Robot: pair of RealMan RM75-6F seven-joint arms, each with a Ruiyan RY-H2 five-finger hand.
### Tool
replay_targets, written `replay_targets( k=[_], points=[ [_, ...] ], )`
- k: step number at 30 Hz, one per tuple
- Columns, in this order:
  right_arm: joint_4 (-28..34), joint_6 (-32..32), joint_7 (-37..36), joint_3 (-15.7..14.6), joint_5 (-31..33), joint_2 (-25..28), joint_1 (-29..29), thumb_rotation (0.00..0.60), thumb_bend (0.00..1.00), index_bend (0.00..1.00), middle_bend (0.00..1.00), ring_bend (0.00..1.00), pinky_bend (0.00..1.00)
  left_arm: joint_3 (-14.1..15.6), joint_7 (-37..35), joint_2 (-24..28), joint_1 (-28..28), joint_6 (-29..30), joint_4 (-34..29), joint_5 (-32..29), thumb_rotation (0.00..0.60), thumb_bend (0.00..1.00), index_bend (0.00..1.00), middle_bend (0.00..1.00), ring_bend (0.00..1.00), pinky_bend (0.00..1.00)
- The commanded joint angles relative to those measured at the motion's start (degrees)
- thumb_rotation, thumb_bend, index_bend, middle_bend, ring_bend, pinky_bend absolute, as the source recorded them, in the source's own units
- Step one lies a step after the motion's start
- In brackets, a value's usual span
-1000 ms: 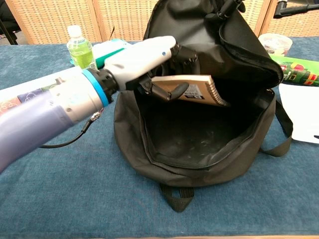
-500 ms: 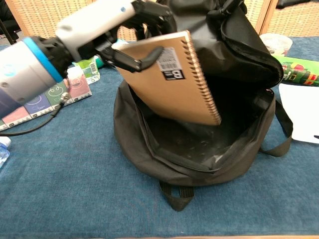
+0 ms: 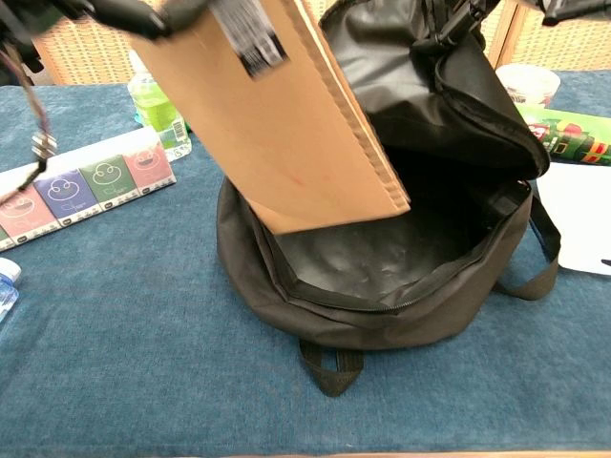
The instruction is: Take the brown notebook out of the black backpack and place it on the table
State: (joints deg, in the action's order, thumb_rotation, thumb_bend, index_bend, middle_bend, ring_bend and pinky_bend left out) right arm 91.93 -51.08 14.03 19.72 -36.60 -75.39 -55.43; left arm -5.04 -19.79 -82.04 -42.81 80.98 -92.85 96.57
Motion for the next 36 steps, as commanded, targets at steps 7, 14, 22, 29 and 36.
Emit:
replay_targets(
  k=[7, 14, 22, 29, 36],
  points=[
    [-2.56, -1.54, 2.06, -3.56, -3.63, -2.48, 0.73, 0.6, 0.67, 0.7, 0.7, 0.73, 0.7, -2.59, -7.3, 12.57, 3.77, 1.53, -5.04, -4.44, 0.6, 0.53, 0.81, 0.54, 0.47, 0.6],
    [-4.03, -2.41, 3.05, -5.34, -6.08, -3.86, 1.58, 0.6, 0.67, 0.7, 0.7, 0.73, 0.7, 1.24, -12.29, 28.35, 5.27, -9.33, -9.97, -8.55, 0.6, 0.53, 0.81, 0.54, 0.47, 0.6],
    [-3.84, -3.2, 4.53, -5.76, -7.15, -5.57, 1.67, 0.6, 0.67, 0.7, 0.7, 0.73, 0.7, 6.62, -22.27, 39.65, -0.65, -34.55, -8.76, -9.87, 0.6, 0.53, 0.82, 0.54, 0.47, 0.6],
    [-3.67, -3.71, 5.93, -5.96, -7.42, -6.34, 1.85, 0.6, 0.67, 0.7, 0.7, 0.73, 0.7, 4.55, -9.32, 31.68, 0.99, -34.72, -2.44, -19.63, 0.6, 0.43, 0.53, 0.16, 0.15, 0.41],
    [-3.47, -4.16, 6.78, -6.75, -9.39, -6.58, 2.45, 0.6, 0.67, 0.7, 0.7, 0.73, 0.7, 0.96, -2.23, 23.82, 4.99, -24.18, 1.35, -22.64, 0.6, 0.14, 0.0, 0.0, 0.0, 0.02]
  ],
)
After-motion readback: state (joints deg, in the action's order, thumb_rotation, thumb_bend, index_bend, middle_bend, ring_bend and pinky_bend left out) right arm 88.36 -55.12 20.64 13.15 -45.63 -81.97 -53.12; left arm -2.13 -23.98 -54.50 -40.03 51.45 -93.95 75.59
